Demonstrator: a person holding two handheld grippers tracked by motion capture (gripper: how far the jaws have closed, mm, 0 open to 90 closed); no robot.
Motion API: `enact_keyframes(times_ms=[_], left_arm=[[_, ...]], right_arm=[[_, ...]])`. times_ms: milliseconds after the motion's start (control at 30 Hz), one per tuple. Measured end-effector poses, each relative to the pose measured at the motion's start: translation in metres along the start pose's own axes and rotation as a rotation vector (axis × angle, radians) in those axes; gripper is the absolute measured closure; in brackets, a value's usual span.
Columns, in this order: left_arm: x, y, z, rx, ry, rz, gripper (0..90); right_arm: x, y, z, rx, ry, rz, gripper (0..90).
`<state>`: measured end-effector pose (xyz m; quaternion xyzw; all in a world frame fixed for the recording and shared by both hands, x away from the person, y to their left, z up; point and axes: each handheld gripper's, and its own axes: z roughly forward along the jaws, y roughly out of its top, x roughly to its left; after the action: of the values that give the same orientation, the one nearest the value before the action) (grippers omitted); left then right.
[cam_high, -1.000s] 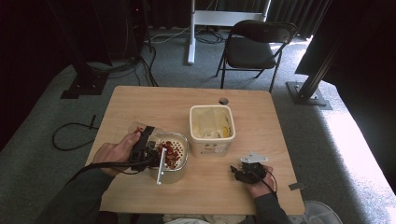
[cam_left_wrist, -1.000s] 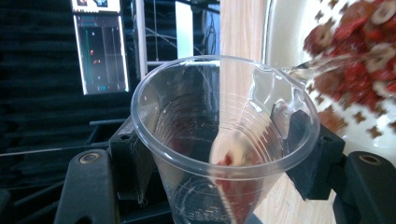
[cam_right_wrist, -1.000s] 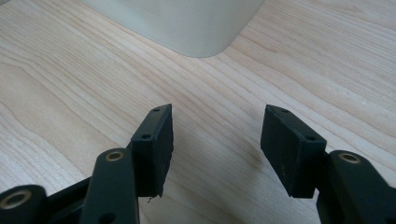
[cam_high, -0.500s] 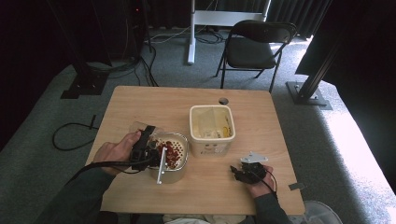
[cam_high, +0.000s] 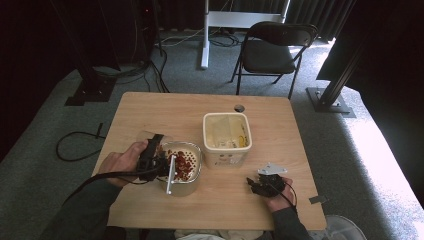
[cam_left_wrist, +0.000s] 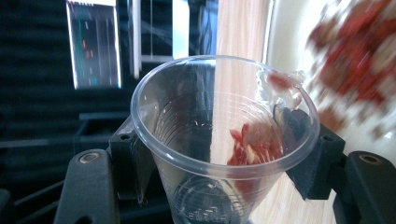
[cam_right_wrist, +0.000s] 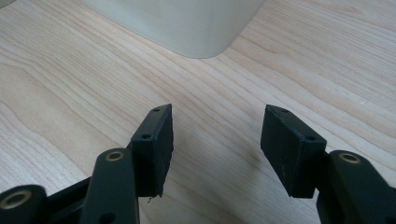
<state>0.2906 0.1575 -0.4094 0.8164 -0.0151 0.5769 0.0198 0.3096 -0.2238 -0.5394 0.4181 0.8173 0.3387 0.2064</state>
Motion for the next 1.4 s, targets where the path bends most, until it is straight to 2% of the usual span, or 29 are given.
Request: enact_keyframes(times_ms=[33,100,133,167,267,333,367,400,467,533,567,600,633,700,767,800,833,900,933,1033,1067,1133,1167,1200,1233,1267,1333,1367,1400], left_arm=[[0.002,-0.001,-0.001,0.0,0.007,-0.011,34.4],[0.002,0.004,-0.008,-0.034,0.01,-0.01,34.4],[0.002,0.004,-0.008,-0.034,0.01,-0.01,34.5],[0.0,0.008,-0.011,-0.061,0.007,0.02,34.5],[0.002,0.0,0.0,0.006,0.008,-0.001,34.5],[0.002,0.003,-0.005,-0.024,0.005,-0.016,34.5],[0.002,0.003,-0.005,-0.024,0.005,-0.016,34.5],[0.0,0.008,-0.01,-0.069,-0.008,0.009,34.5],[0.0,0.006,-0.006,-0.05,-0.012,0.005,34.5],[0.002,0.001,0.001,0.0,-0.005,-0.013,34.5],[0.002,0.001,0.001,0.0,-0.005,-0.013,34.5],[0.001,0.005,-0.006,-0.046,-0.01,0.001,34.5],[0.0,0.004,-0.007,-0.048,-0.01,0.007,34.5],[0.001,0.003,-0.005,-0.007,0.006,-0.004,34.5],[0.001,0.008,-0.013,-0.055,0.001,-0.006,34.5],[0.0,0.01,-0.014,-0.069,-0.003,0.009,34.6],[0.0,0.01,-0.012,-0.059,-0.005,0.015,34.6],[0.0,0.003,-0.001,0.001,-0.005,0.002,34.5],[0.001,0.002,0.0,0.015,0.009,0.008,34.5],[-0.002,0.012,-0.013,-0.077,0.005,0.031,34.7],[-0.002,0.011,-0.01,-0.061,0.007,0.038,34.7],[-0.002,0.006,0.001,0.012,0.017,0.047,34.7],[-0.002,0.006,0.001,0.012,0.017,0.047,34.6],[-0.006,0.012,-0.008,-0.023,0.021,0.076,34.6],[-0.008,0.014,-0.011,-0.047,0.013,0.084,34.7],[-0.008,0.013,-0.009,-0.04,0.013,0.09,34.7],[-0.005,0.006,0.001,0.023,0.018,0.079,34.6],[-0.005,0.004,0.003,0.033,0.026,0.081,34.6],[-0.005,0.007,-0.001,0.013,0.027,0.078,34.6]], right_arm=[[-0.001,0.0,0.0,-0.001,0.0,0.002,43.3],[-0.001,0.0,0.001,0.003,0.0,0.004,43.3],[-0.001,0.0,0.001,0.003,0.0,0.004,43.3],[-0.001,0.0,0.001,0.003,0.0,0.001,43.3],[0.0,0.0,0.0,0.0,-0.001,-0.003,43.3],[-0.001,0.0,0.0,-0.002,-0.001,0.002,43.3],[-0.001,0.0,0.0,-0.002,-0.001,0.002,43.3],[-0.001,0.0,0.0,0.0,-0.001,0.006,43.3],[-0.001,0.0,0.001,0.003,0.0,0.001,43.3],[0.0,0.0,0.0,0.0,0.0,-0.001,43.3],[0.0,0.0,0.0,0.0,0.0,-0.001,43.3],[0.0,0.0,-0.001,-0.003,-0.002,-0.001,43.3],[-0.002,-0.001,-0.001,-0.001,-0.002,0.008,43.3],[-0.002,-0.001,-0.001,-0.002,-0.001,0.01,43.3],[-0.001,-0.001,0.0,-0.001,-0.002,0.002,43.3],[0.0,-0.001,0.0,0.002,-0.001,0.001,43.3],[0.0,0.0,0.001,0.003,-0.001,0.001,43.3],[0.0,0.0,0.0,-0.002,-0.002,0.001,43.3],[0.0,0.0,-0.001,-0.004,-0.002,0.002,43.3],[-0.002,-0.001,0.0,0.001,-0.004,0.008,43.3],[-0.002,-0.001,0.0,0.002,-0.002,0.009,43.3],[-0.001,0.0,0.0,0.0,-0.001,0.001,43.3],[-0.001,0.0,0.0,0.0,-0.001,0.001,43.3],[0.0,0.0,-0.001,-0.001,-0.002,-0.003,43.3],[0.0,-0.001,-0.001,-0.001,-0.002,-0.001,43.3],[-0.001,-0.001,0.0,0.0,-0.002,0.004,43.3],[-0.001,0.0,0.0,0.0,-0.001,0.006,43.3],[-0.001,0.0,-0.001,-0.003,-0.001,-0.001,43.3],[0.0,-0.001,-0.001,-0.003,-0.002,-0.001,43.3]])
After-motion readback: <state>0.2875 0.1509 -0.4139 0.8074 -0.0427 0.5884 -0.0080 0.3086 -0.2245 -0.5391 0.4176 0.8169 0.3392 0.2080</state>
